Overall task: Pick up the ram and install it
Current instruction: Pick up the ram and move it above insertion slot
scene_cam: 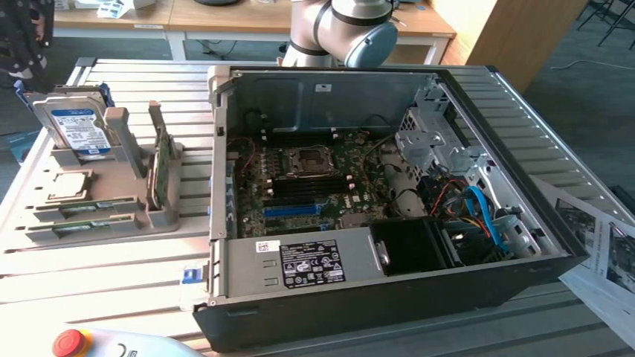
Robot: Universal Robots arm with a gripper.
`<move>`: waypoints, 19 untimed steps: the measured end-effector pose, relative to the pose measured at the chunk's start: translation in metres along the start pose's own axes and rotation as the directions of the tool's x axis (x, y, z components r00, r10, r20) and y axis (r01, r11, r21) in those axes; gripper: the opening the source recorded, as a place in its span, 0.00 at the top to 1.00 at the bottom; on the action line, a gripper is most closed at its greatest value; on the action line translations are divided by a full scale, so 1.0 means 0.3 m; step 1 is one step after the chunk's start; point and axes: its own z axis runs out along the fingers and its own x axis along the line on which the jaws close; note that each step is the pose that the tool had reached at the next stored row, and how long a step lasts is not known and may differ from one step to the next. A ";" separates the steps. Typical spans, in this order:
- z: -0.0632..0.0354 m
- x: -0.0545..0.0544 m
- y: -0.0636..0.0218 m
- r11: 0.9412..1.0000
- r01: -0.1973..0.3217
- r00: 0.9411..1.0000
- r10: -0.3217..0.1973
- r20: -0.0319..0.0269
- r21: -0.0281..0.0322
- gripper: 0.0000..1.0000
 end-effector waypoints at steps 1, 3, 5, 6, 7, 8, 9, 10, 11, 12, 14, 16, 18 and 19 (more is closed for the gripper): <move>0.000 0.000 0.000 1.000 0.011 1.000 -0.011 -0.001 0.000 0.89; 0.000 0.000 0.000 0.999 0.034 0.999 -0.034 -0.002 0.000 0.89; 0.000 0.000 0.000 0.998 0.057 0.998 -0.057 -0.003 0.000 0.89; 0.001 0.000 0.000 0.998 0.069 0.998 -0.069 -0.003 0.000 0.89; 0.001 0.000 0.000 0.997 0.081 0.997 -0.081 -0.004 -0.001 0.89; 0.001 0.000 0.000 0.996 0.093 0.996 -0.093 -0.004 -0.001 0.89; 0.001 0.000 0.000 0.995 0.104 0.995 -0.104 -0.005 -0.001 0.89; 0.001 0.000 0.000 0.993 0.117 0.993 -0.117 -0.006 -0.001 0.89; 0.001 0.000 0.000 0.992 0.129 0.992 -0.129 -0.006 -0.001 0.89; 0.002 0.000 0.000 0.981 0.194 0.981 -0.194 -0.009 -0.002 0.89; 0.003 0.000 0.000 0.963 0.269 0.963 -0.269 -0.013 -0.003 0.89; 0.003 0.000 0.000 0.963 0.269 0.963 -0.269 -0.013 -0.003 0.89; 0.003 0.000 0.000 0.963 0.270 0.963 -0.270 -0.013 -0.002 0.89; 0.003 0.000 0.000 0.963 0.270 0.963 -0.270 -0.013 -0.002 0.89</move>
